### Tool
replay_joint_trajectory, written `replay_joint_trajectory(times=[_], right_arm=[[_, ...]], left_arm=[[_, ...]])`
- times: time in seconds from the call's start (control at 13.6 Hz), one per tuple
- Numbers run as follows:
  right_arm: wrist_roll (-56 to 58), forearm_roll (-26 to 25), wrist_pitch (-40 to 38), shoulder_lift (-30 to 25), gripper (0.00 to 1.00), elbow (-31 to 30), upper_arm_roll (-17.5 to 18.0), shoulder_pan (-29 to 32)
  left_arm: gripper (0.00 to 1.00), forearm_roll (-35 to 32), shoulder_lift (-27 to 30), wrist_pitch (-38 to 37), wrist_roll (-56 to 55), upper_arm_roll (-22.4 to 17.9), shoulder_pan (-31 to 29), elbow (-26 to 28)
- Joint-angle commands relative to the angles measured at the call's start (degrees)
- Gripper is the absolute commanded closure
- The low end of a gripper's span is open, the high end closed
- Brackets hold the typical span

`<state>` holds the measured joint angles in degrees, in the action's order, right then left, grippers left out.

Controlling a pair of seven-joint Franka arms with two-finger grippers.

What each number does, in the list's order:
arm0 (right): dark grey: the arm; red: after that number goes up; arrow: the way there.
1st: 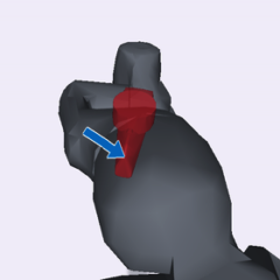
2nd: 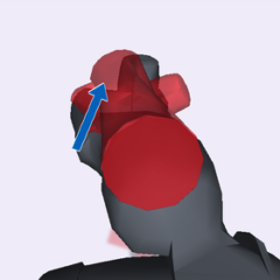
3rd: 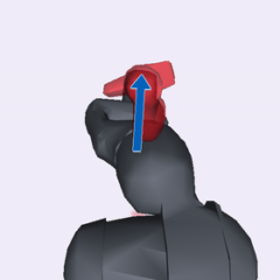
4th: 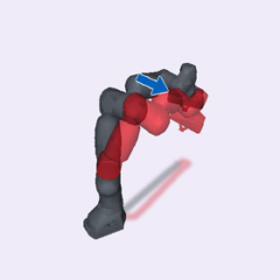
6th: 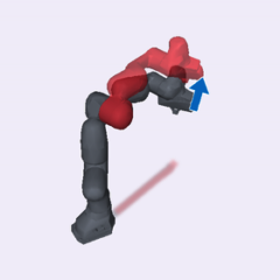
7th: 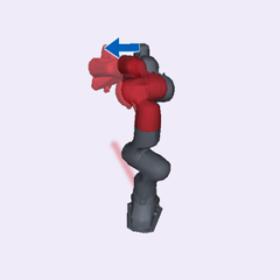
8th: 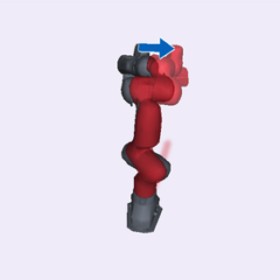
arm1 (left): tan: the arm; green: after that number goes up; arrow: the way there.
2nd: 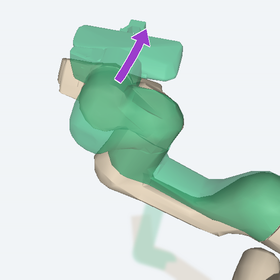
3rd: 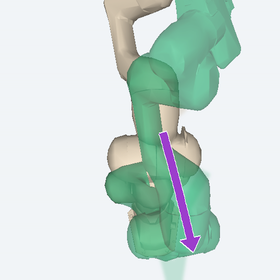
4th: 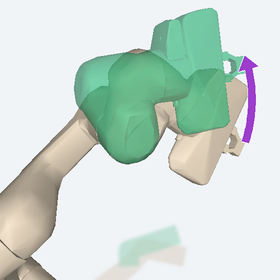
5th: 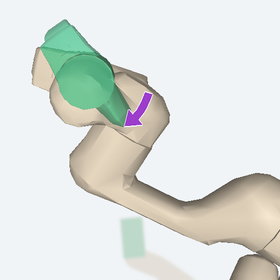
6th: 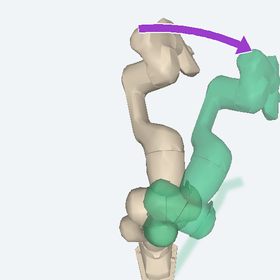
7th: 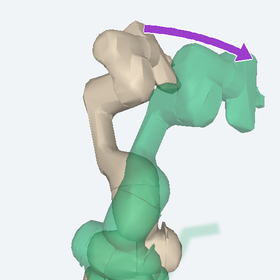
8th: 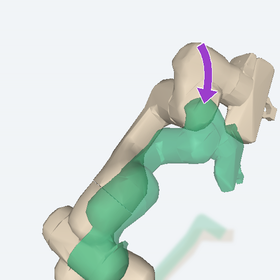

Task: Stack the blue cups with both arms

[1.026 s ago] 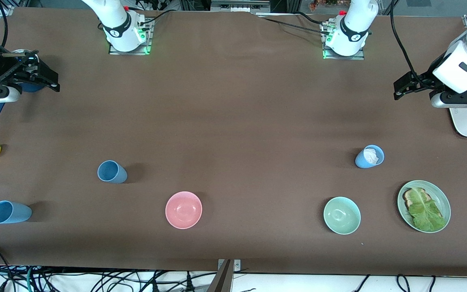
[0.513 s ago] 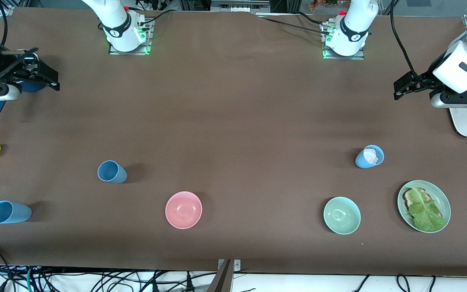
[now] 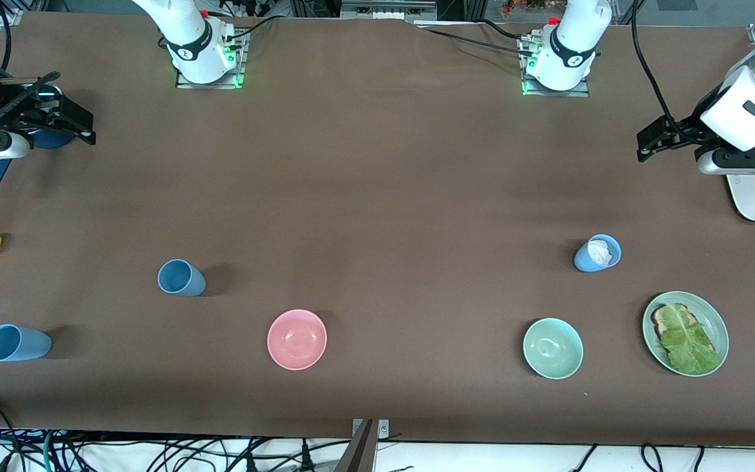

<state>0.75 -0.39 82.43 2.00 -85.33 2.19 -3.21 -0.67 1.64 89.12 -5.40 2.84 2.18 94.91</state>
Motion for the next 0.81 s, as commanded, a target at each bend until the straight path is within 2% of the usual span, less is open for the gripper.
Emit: replay_joint_trajectory(times=[0.0, 0.37, 0.73], right_arm=[[0.1, 1.8, 0.3, 0.1, 0.00, 0.4, -0.3, 0.0], [-0.2, 1.7, 0.9, 0.1, 0.00, 0.1, 0.0, -0.3], [-0.1, 1.7, 0.8, -0.1, 0.00, 0.1, -0.3, -0.2]], left_arm=[[0.00, 1.5, -0.9, -0.6, 0.7, -0.2, -0.2, -1.7], [0.00, 0.7, -1.5, -1.0, 0.6, -0.2, -0.2, -1.7], [0.00, 0.3, -6.8, -0.2, 0.9, -0.5, -1.0, -1.7]])
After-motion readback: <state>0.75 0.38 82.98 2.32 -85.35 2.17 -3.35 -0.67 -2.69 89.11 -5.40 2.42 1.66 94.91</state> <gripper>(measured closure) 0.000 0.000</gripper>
